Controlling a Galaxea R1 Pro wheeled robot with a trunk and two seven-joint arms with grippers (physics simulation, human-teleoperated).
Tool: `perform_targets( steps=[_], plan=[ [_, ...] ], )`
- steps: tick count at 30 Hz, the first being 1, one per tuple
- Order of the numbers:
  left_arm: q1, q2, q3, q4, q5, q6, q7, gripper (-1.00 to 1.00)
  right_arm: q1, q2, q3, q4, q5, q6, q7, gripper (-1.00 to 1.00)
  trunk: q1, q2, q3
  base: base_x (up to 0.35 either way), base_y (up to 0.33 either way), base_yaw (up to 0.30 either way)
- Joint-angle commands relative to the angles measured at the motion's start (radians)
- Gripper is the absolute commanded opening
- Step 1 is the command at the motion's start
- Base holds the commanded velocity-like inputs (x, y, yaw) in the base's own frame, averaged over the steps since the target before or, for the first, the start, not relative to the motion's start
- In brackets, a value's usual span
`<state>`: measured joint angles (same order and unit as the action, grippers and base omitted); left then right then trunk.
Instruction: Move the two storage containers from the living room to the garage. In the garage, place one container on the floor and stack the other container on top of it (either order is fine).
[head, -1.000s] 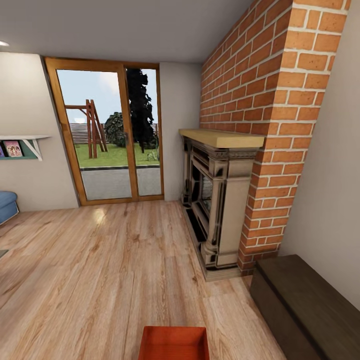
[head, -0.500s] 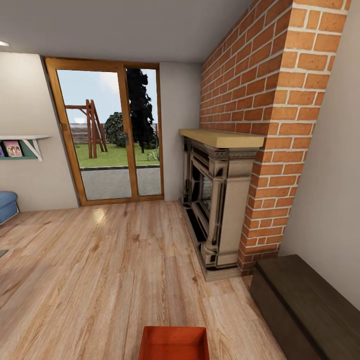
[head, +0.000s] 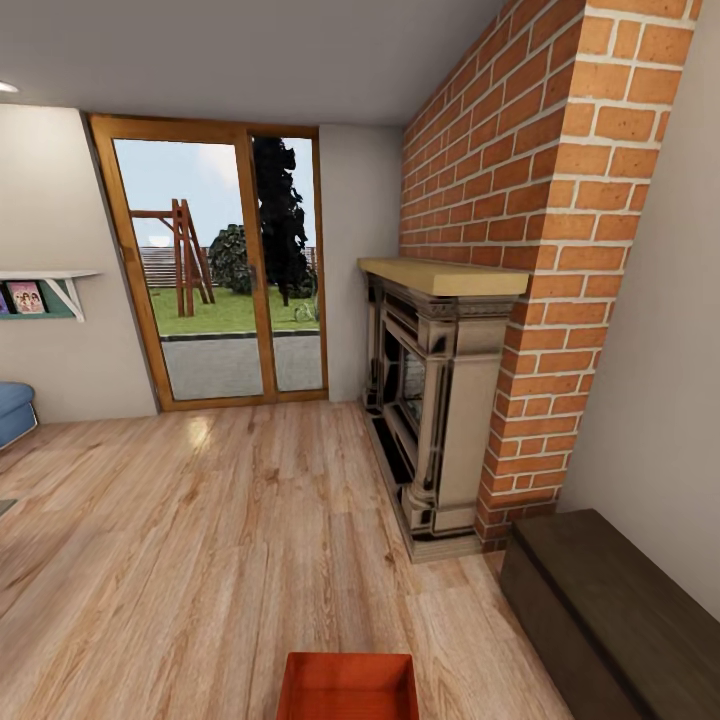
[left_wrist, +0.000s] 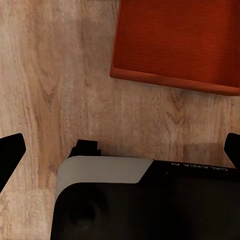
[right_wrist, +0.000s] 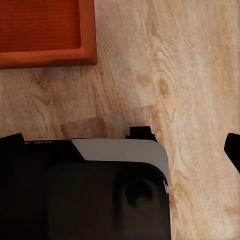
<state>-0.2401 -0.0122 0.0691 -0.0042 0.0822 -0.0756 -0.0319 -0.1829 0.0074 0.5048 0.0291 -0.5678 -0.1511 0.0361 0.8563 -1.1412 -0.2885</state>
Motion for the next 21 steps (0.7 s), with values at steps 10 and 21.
perform_targets(
  steps=[10,21],
  plan=[
    [-0.001,0.0,0.006,0.001,0.008,-0.003,-0.003,1.0,-0.001,0.002,0.008,0.003,-0.01,-0.005,0.004,1.0,0.0,-0.001,-0.001,0.0,0.0,0.0],
    [-0.001,0.0,0.006,0.001,0.008,-0.003,-0.003,1.0,-0.001,0.001,0.008,0.003,-0.01,-0.004,0.004,1.0,0.0,-0.001,-0.002,0.0,0.0,0.0]
  ],
)
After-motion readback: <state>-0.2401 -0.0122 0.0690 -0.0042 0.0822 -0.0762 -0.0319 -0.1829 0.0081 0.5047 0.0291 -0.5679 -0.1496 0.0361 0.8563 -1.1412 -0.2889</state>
